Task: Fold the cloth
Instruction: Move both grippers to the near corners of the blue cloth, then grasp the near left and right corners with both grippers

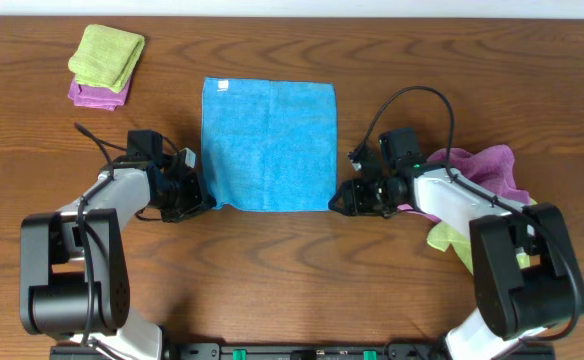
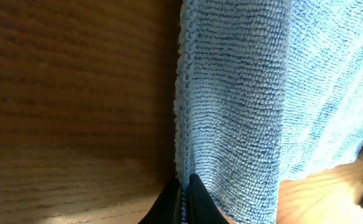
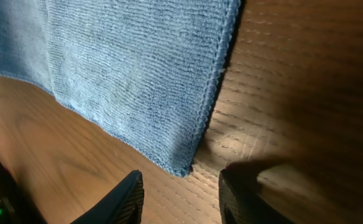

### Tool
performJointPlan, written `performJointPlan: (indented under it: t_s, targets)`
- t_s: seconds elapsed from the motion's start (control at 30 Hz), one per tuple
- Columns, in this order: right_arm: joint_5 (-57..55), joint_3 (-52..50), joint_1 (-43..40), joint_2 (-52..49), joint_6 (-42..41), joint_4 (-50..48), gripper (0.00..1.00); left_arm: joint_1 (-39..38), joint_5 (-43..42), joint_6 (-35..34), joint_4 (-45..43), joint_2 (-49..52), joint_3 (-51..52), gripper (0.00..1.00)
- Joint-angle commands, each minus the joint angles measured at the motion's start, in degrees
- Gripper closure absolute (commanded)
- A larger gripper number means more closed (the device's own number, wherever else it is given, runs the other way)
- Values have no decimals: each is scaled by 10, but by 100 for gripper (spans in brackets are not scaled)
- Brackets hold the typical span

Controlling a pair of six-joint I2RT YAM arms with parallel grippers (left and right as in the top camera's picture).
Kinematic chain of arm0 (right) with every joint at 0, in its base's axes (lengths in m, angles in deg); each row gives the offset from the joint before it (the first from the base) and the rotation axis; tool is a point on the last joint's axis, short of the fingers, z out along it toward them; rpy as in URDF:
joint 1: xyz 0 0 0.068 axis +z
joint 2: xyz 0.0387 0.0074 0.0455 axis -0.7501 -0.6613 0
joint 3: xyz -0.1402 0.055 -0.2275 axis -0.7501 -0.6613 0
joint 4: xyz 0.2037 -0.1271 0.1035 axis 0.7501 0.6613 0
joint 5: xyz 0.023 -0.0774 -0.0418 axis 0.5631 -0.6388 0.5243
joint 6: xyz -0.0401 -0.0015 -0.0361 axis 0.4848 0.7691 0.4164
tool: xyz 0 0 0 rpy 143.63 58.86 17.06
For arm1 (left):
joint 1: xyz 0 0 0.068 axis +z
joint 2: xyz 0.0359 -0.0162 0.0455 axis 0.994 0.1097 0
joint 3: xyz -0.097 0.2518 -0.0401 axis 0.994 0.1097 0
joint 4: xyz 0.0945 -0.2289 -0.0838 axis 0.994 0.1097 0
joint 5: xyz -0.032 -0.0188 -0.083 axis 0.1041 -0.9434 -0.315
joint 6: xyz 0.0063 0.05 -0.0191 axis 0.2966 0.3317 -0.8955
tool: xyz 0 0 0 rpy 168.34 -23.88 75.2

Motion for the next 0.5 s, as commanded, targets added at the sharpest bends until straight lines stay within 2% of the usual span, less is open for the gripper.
performJointPlan:
  t_s: [0.0, 0.47]
  targets:
    - [-67, -7, -4, -19, -16, -1, 59, -1, -25, -9, 5, 14, 8, 94]
    - [-126, -7, 28, -32, -56, -34, 61, -1, -54, -13, 7, 14, 8, 94]
